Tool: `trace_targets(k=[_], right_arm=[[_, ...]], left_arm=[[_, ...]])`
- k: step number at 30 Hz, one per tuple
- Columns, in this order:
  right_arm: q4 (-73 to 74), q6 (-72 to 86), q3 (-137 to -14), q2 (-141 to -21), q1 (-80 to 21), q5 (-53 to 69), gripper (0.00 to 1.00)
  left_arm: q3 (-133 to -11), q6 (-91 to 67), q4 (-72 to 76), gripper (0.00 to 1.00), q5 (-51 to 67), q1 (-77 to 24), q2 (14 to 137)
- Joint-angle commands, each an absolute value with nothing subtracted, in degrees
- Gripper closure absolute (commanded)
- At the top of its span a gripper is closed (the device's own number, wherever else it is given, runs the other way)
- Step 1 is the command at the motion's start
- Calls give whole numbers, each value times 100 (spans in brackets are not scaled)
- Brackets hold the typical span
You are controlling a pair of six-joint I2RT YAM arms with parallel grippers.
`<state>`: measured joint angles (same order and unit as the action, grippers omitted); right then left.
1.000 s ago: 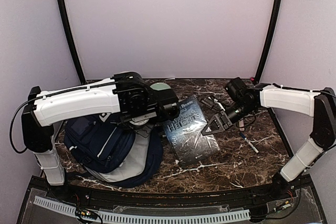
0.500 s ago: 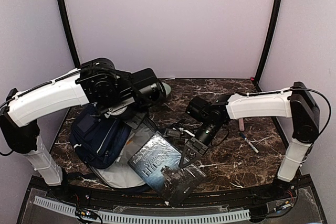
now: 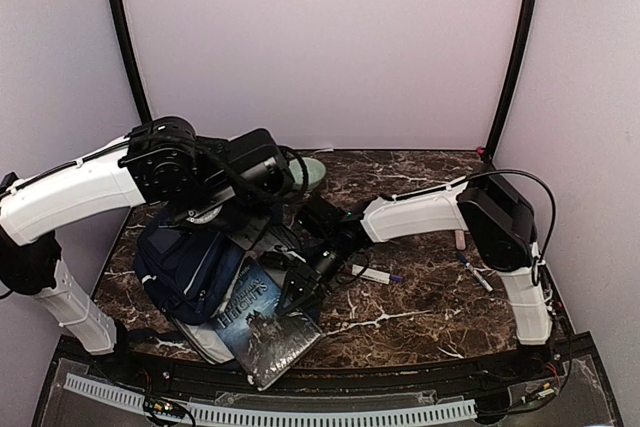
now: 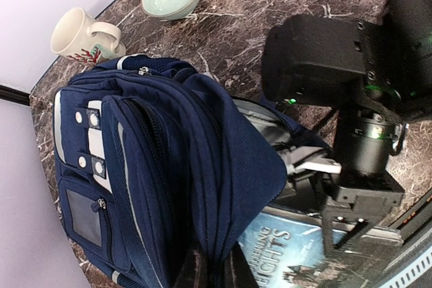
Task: Pack the student bag
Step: Place the book in the largest pocket of the bag.
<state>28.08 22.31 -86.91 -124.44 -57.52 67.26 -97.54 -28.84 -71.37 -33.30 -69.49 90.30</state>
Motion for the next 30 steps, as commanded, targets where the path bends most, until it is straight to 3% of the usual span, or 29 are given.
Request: trace_targets(k=[1, 7, 15, 20, 22, 30], right_arm=[[1359, 3676, -9377, -12695, -5484, 7132, 100], [-316, 5408, -9567, -13178, -5358, 7101, 100], [256, 5091, -10253, -13891, -5344, 6603, 100], [1947, 3513, -10567, -13715, -5360, 5515, 63], [2356, 3056, -10633, -13525, -5382, 5042, 54], [3129, 1878, -10454, -12742, -5516, 4045, 41]], left_arm=[[-9638, -2592, -6452, 100, -3354, -7005, 8384], [-9407, -2598, -6302, 100, -3122, -7004, 8080], [-8478, -2335, -5499, 100, -3173, -7013, 7239], [-8171, -2279, -5265, 100, -3138, -7013, 6910], [-8059, -2281, -5214, 100, -3166, -7009, 6887], [-7849, -2566, -5178, 100, -3331, -7013, 6959]])
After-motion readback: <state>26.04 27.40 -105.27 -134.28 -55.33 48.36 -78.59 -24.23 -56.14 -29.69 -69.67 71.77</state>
